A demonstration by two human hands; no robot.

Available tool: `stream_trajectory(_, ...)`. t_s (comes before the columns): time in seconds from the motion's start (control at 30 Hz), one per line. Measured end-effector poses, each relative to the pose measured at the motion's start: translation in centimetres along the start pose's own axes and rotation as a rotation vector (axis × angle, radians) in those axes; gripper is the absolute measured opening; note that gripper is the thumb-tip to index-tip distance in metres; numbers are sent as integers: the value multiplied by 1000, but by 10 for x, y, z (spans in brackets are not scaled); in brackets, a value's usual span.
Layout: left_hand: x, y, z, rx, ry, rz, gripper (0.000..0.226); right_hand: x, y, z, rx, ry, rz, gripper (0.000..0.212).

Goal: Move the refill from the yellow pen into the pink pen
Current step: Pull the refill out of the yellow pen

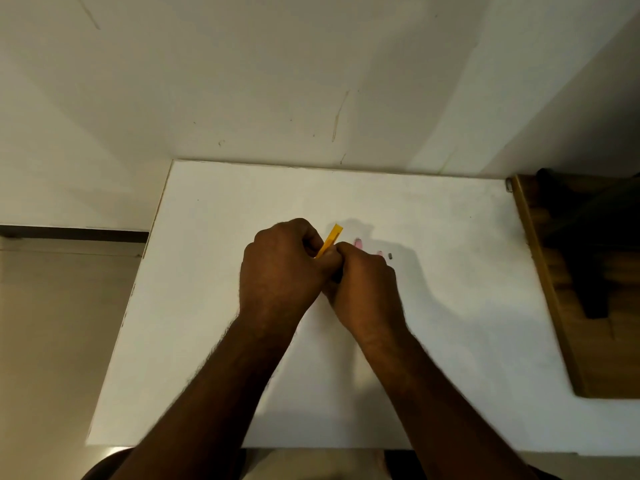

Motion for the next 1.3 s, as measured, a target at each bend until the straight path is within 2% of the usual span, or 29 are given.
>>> stream_trajectory(0.1, 1, 0, 1, 3, -10, 6, 23, -8, 14, -9, -84, -58, -49, 9)
stream_trajectory(0.13, 1, 1, 0, 8, -18, 7, 24, -13, 20, -16, -212, -119, -70, 9)
stream_trajectory(0.23, 2, -1, -4, 45, -65, 40, 27, -17, 25, -30, -836, -349, -47, 12)
stream_trajectory(0.3, 3, -4, -9, 78, -90, 84, 22, -16, 23, -29, -1033, -405, -7, 11)
stream_trajectory(0.63, 2, 2, -18, 192, -200, 78, 7, -8, 4, -34, -1306, -542, 115, 19)
stream_trajectory(0.77, -1, 0, -13, 198, -173, 102, 7, -9, 5, -35, -1300, -536, 109, 13)
stream_trajectory(0.93, -5, -1, -5, 196, -127, 140, 11, -14, 14, -31, -1174, -454, 60, 11)
stream_trajectory(1.0, -5, 1, -6, 207, -131, 132, 11, -15, 16, -30, -1196, -453, 65, 10)
stream_trajectory(1.13, -5, 5, -9, 251, -142, 110, 13, -16, 24, -32, -1286, -487, 89, 21)
stream_trajectory(1.3, -7, 7, -9, 295, -125, 86, 14, -18, 36, -37, -1311, -478, 57, 11)
Point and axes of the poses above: each hand's wrist, its own x-axis away from the middle knuckle, its own y-axis out of the back of the hand, z = x × y, the point moved 7 cm from there along -x, towards the middle knuckle, and after that the axes turned 1 degree about -y, right-handed, at the moved point
